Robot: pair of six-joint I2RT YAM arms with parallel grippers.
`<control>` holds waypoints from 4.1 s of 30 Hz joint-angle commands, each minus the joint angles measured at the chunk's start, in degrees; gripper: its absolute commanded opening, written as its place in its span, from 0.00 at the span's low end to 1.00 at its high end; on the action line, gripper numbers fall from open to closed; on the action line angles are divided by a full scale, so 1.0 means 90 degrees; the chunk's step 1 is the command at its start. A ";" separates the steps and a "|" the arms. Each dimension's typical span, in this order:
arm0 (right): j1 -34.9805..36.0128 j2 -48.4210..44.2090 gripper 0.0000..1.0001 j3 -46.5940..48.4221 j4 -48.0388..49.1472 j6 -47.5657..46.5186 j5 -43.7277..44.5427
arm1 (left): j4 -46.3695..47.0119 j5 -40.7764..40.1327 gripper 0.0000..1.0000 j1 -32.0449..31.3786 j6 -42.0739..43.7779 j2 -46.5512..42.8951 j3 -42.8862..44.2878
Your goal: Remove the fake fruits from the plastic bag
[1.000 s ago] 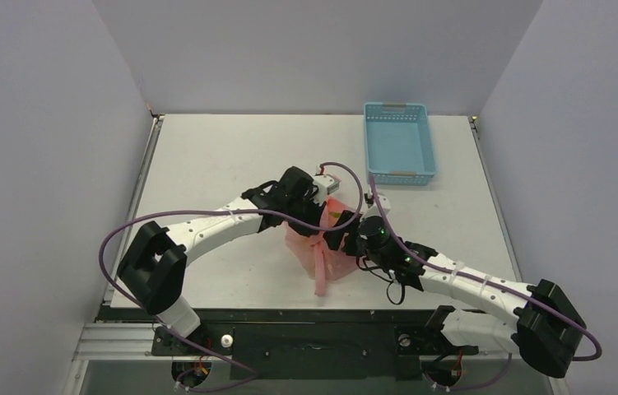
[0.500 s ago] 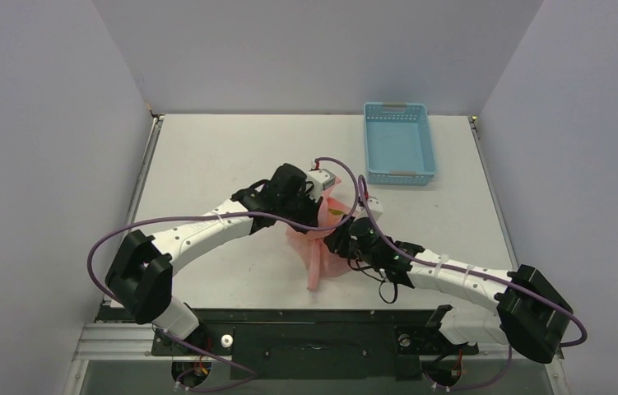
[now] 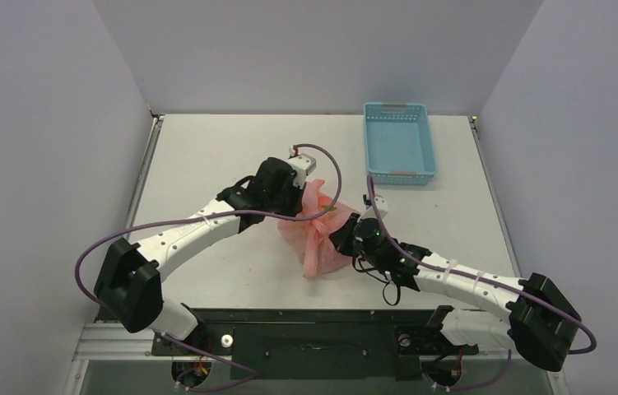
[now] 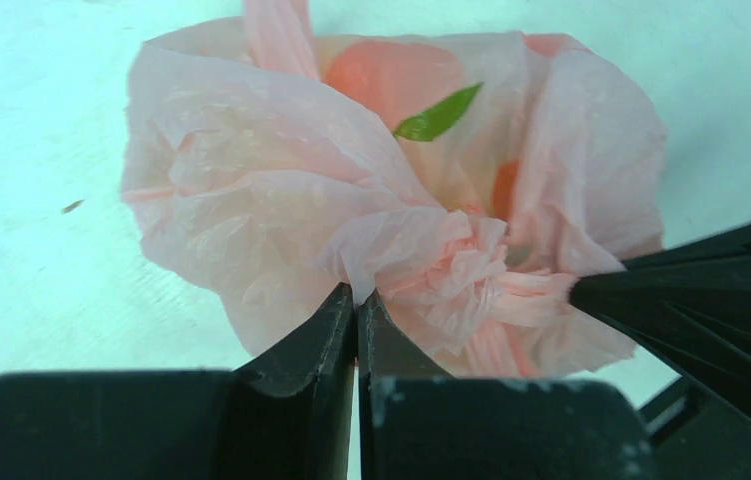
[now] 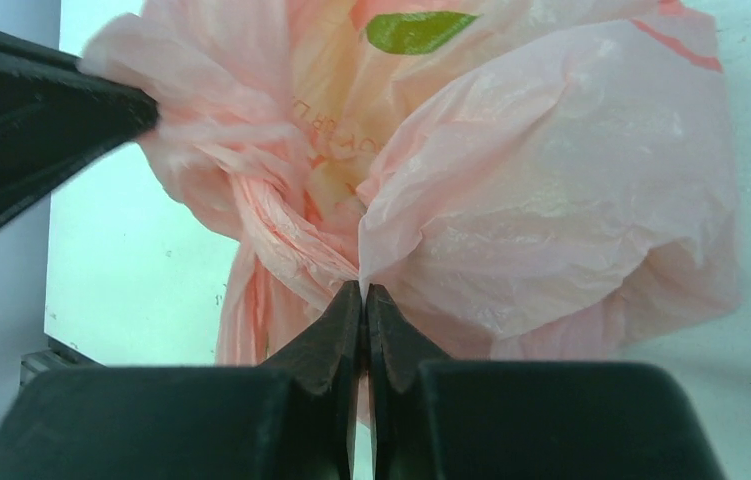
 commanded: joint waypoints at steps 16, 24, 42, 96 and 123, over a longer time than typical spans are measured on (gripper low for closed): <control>0.0092 -0.0664 0.00 -0.0432 -0.0613 -0.0670 0.0498 | 0.0762 -0.1949 0.00 0.1061 -0.0112 -0.1060 -0.0698; 0.0097 -0.1038 0.03 -0.0302 -0.0775 -0.1743 0.0261 | 0.0555 -0.0777 0.00 0.1269 -0.1525 -0.1655 -0.1287; 0.0314 0.0189 0.78 0.1798 -0.1024 -0.3733 -0.1921 | 0.1565 0.0564 0.00 0.1256 -0.2895 -0.2531 -0.3000; -0.0724 0.0634 0.00 -0.1578 0.6618 -0.0600 -0.2159 | 0.1008 0.0509 0.00 0.1393 -0.3062 -0.4288 -0.3717; -0.0747 -0.0100 0.00 -0.0794 0.4165 -0.1970 -0.3286 | -0.1217 0.4200 0.77 0.1452 0.1588 -0.0624 0.0319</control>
